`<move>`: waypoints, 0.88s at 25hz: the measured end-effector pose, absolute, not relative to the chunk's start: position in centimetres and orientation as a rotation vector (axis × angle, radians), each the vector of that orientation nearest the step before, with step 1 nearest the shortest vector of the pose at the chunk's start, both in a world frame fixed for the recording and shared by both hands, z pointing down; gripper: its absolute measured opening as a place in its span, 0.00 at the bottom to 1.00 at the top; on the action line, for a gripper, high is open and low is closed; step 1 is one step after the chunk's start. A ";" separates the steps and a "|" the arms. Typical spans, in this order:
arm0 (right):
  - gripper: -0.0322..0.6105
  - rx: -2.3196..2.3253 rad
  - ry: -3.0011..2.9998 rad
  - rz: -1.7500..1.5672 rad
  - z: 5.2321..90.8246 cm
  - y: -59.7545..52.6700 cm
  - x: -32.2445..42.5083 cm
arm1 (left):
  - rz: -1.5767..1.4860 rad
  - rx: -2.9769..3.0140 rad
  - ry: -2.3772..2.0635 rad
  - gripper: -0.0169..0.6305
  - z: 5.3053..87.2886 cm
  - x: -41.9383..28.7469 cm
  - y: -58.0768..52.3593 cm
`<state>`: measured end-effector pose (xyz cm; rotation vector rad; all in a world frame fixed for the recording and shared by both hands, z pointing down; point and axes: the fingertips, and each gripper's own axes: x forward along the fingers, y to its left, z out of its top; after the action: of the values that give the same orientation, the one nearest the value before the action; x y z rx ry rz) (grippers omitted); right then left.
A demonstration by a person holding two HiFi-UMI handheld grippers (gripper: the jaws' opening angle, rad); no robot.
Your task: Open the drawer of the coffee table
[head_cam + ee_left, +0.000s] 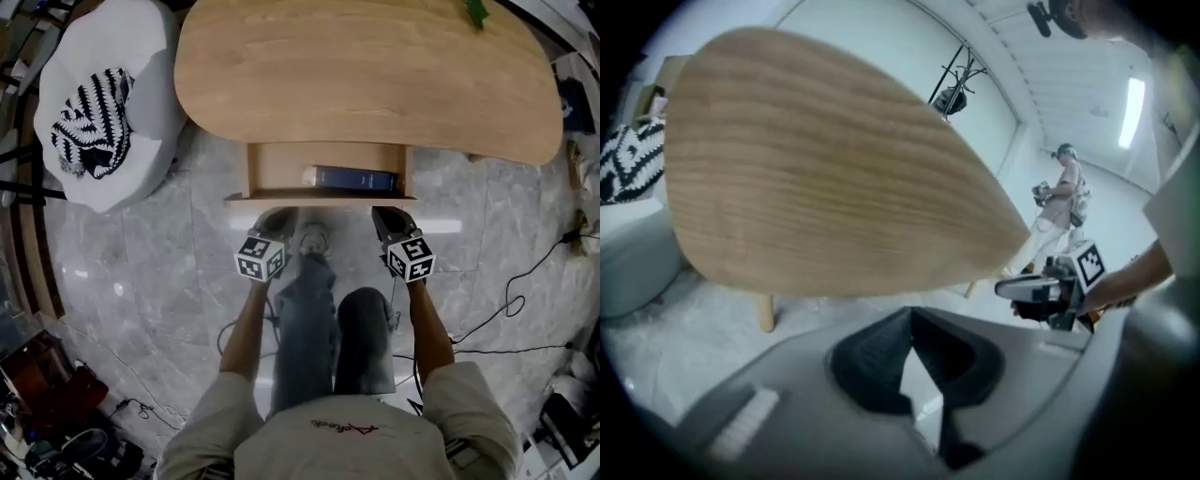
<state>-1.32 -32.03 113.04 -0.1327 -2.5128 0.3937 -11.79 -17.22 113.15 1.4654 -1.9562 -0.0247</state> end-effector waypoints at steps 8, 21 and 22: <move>0.05 -0.115 -2.398 0.432 102.4 -30.4 1.6 | -0.039 1.381 -1.878 0.03 102.6 -9.4 -14.6; 0.05 -0.063 -2.413 0.430 81.4 -31.0 -1.3 | -0.036 1.444 -1.903 0.03 80.7 -13.1 -18.0; 0.05 -0.057 -2.419 0.427 80.1 -31.3 -1.7 | -0.039 1.449 -1.905 0.03 79.5 -13.4 -18.4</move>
<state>-1.73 -31.27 80.11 -0.0573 -2.4195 0.4268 -13.35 -18.44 79.49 1.4488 -1.9050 -0.0386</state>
